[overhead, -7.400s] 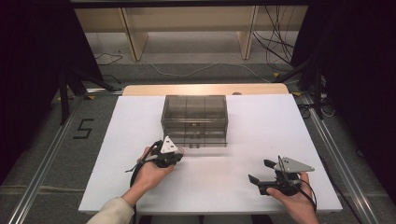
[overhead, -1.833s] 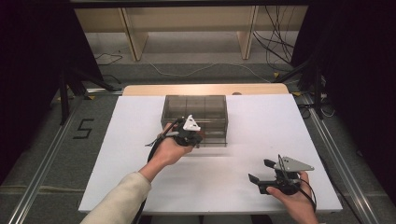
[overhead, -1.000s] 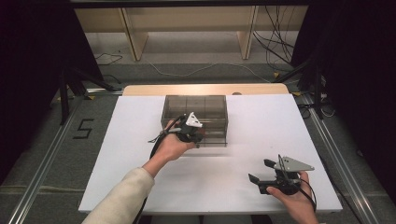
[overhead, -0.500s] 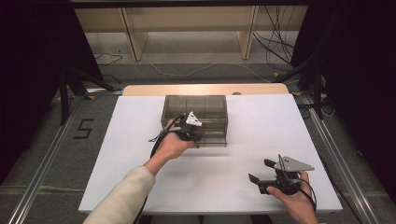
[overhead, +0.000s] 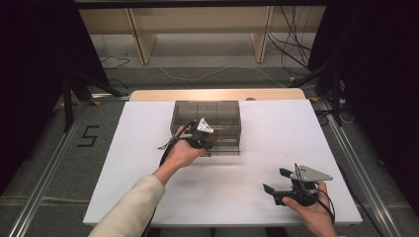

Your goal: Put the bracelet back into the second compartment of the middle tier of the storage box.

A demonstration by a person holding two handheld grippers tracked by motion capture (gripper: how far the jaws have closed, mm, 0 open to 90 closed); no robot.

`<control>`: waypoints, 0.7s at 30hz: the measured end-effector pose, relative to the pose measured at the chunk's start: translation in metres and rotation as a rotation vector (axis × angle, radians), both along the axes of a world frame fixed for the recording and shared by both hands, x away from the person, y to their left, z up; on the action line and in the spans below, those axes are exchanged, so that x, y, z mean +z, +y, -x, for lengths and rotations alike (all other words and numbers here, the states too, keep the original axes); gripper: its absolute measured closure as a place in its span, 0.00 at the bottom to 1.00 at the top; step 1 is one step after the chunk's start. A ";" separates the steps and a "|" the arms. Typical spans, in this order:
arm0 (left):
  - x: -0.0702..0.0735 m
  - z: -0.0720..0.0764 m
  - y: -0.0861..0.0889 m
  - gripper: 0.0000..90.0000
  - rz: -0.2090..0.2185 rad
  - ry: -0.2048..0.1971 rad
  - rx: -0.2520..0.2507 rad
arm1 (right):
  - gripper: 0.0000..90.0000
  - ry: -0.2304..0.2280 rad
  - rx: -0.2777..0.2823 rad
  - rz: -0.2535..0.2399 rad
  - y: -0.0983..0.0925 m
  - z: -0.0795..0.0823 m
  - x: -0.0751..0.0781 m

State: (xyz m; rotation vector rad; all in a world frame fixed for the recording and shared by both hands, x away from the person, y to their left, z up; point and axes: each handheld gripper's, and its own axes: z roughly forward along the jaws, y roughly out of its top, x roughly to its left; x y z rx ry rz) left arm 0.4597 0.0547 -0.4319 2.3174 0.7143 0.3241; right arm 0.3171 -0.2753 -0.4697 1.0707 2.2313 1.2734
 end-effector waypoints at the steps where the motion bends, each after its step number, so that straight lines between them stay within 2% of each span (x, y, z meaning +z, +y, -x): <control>1: -0.001 -0.001 0.000 1.00 0.004 0.001 0.005 | 0.19 -0.002 0.000 0.000 0.000 0.000 0.000; 21: -0.008 -0.006 -0.002 1.00 -0.012 0.010 0.017 | 0.19 0.000 0.004 0.004 0.000 0.000 0.000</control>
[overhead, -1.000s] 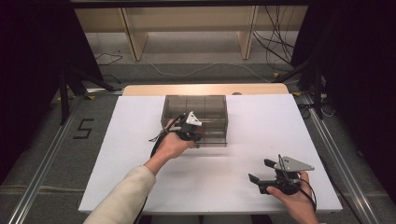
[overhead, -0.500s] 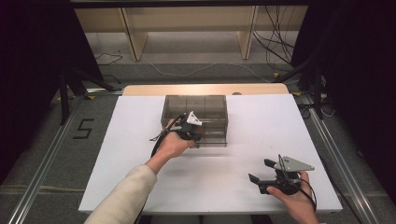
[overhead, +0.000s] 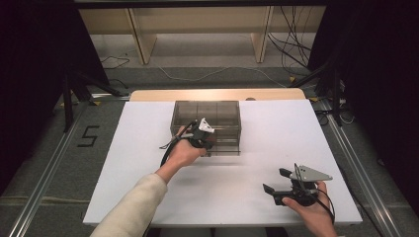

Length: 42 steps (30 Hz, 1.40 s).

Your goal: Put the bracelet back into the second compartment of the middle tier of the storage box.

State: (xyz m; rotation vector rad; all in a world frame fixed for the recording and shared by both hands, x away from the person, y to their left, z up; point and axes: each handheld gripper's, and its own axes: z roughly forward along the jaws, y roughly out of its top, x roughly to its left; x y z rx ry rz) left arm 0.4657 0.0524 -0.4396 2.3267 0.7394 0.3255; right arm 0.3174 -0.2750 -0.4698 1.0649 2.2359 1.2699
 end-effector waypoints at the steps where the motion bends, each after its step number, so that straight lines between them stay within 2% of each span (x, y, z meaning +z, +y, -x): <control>1: -0.001 0.000 0.000 1.00 -0.002 0.001 0.000 | 0.19 0.000 0.000 -0.001 0.000 0.000 0.000; 7: -0.003 -0.001 -0.001 1.00 0.005 0.004 0.010 | 0.19 0.001 -0.001 -0.001 0.000 0.000 0.000; 28: -0.005 0.000 -0.001 0.97 -0.016 0.007 -0.001 | 0.19 0.007 -0.006 0.001 0.000 0.000 0.000; 37: -0.006 0.002 -0.001 0.95 0.004 0.004 0.012 | 0.19 0.005 -0.006 0.002 0.000 0.000 0.000; 38: -0.005 0.001 0.000 0.94 -0.009 0.004 0.002 | 0.19 0.005 -0.005 0.001 0.000 0.000 0.000; 42: -0.003 0.003 0.001 0.93 0.008 -0.004 0.014 | 0.19 0.006 -0.006 0.001 0.000 0.000 0.000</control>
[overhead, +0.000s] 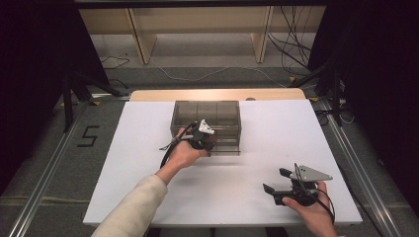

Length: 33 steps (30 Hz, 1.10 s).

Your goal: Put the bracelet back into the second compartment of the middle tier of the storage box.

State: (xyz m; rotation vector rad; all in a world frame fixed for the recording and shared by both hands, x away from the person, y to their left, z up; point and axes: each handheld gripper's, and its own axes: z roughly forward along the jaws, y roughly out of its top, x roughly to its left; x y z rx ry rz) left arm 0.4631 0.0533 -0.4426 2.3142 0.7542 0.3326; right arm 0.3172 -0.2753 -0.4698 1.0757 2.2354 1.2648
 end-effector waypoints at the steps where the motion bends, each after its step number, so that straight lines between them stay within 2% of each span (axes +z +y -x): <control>1: 0.001 0.000 0.000 0.92 0.002 -0.002 0.002 | 0.19 -0.002 0.001 0.000 0.000 0.000 0.000; 15: 0.015 0.011 0.013 0.85 0.063 -0.029 0.026 | 0.19 0.000 -0.002 0.001 0.000 0.000 0.000; 24: 0.019 0.017 0.017 0.82 0.074 -0.035 0.026 | 0.19 0.000 -0.001 0.002 0.000 0.000 0.000; 30: 0.025 0.025 0.022 0.74 0.094 -0.059 0.031 | 0.19 -0.006 0.002 0.002 0.000 0.000 0.000; 32: 0.028 0.029 0.025 0.62 0.113 -0.068 0.039 | 0.19 -0.006 0.001 0.002 0.000 0.000 0.000; 33: 0.030 0.030 0.026 0.62 0.124 -0.071 0.043 | 0.19 -0.006 0.001 0.002 0.000 0.000 0.000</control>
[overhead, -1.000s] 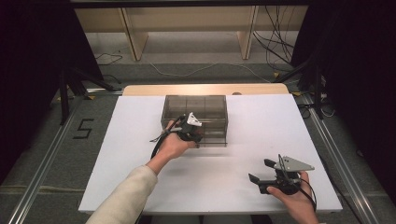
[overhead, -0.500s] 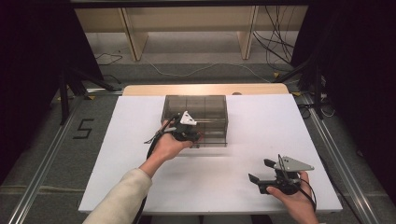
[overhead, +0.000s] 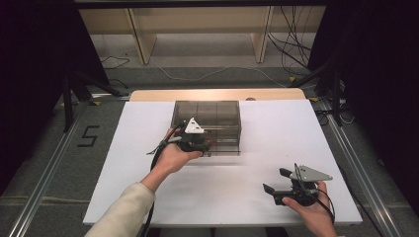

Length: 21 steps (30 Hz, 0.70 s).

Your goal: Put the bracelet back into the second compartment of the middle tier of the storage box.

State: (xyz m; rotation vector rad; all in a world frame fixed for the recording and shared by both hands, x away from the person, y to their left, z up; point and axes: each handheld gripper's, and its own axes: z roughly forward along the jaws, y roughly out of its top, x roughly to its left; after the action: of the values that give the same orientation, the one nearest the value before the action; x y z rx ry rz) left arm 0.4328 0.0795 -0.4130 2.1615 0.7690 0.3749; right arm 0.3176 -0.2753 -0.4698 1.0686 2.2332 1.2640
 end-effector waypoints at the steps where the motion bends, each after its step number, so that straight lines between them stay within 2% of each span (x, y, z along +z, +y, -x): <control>1: 0.002 0.002 0.002 0.52 0.005 -0.004 0.001 | 0.19 0.001 0.000 -0.001 0.000 0.000 0.000; 3: 0.005 0.008 0.006 0.43 0.006 -0.029 0.017 | 0.19 0.000 0.000 -0.001 0.000 0.000 0.000; 4: 0.005 0.008 0.006 0.38 0.006 -0.029 0.017 | 0.19 0.000 0.000 -0.001 0.000 0.000 0.000; 8: 0.008 0.018 0.015 0.30 0.009 -0.041 0.019 | 0.19 0.000 -0.001 0.000 0.000 0.000 0.000; 11: 0.008 0.031 0.029 0.28 0.046 -0.067 0.005 | 0.19 0.005 -0.005 -0.001 0.000 0.000 0.000; 15: 0.007 0.041 0.039 0.27 0.069 -0.089 -0.005 | 0.19 0.006 -0.005 0.000 0.000 0.000 0.000; 21: -0.002 0.061 0.058 0.27 0.083 -0.105 -0.017 | 0.19 0.006 -0.007 0.000 0.001 0.000 0.000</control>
State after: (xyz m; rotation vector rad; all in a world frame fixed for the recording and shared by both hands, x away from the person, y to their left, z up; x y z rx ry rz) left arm 0.3720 0.1378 -0.4149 2.0525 0.6950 0.4370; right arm 0.3173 -0.2747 -0.4698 1.0807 2.2326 1.2590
